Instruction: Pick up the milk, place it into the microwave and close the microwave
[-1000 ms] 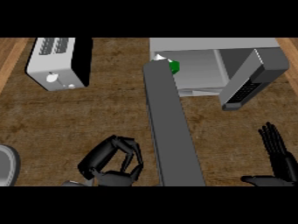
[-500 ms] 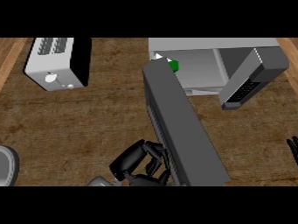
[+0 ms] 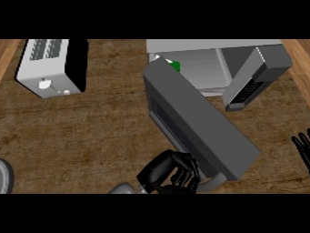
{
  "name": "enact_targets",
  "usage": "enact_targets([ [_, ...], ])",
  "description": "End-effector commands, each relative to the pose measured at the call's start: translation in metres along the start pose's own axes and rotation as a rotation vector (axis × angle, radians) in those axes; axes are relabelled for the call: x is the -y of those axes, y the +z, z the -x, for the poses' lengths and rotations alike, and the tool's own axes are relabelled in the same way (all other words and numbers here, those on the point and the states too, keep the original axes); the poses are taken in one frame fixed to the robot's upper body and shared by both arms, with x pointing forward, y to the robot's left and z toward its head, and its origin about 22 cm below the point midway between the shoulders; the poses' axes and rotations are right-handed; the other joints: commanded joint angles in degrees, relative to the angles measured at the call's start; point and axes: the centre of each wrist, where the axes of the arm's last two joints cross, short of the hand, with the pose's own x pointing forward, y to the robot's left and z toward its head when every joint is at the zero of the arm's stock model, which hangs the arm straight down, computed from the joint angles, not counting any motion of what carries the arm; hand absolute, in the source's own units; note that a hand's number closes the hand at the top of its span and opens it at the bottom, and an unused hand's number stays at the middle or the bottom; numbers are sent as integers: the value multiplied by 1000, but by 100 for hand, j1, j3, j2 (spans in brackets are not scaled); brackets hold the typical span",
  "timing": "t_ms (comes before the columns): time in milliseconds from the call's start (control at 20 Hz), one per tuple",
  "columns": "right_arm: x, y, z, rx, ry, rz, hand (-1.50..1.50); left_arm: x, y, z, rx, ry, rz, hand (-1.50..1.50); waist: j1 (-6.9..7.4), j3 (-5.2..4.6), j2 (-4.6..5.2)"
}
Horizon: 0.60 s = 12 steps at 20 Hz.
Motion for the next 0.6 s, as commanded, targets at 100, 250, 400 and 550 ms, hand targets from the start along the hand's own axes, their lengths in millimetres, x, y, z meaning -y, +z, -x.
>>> enact_targets([
  [100, -16, -25, -26, 94, -74, -182, -150, 25, -17, -19, 30, -28, -30, 150, -193, -7, 21],
  [250, -22, -35, -38, 106, -75, -232, -150, 20, -26, -21, 37, -55, -84, 150, -308, -11, 49],
  [400, -30, -35, -45, 97, -89, -273, -150, 9, -41, -33, 32, -52, -131, 150, -461, -9, 64],
  [550, -34, -45, -53, 101, -90, -290, -150, 5, -46, -34, 51, -64, -206, 150, -499, -13, 104],
])
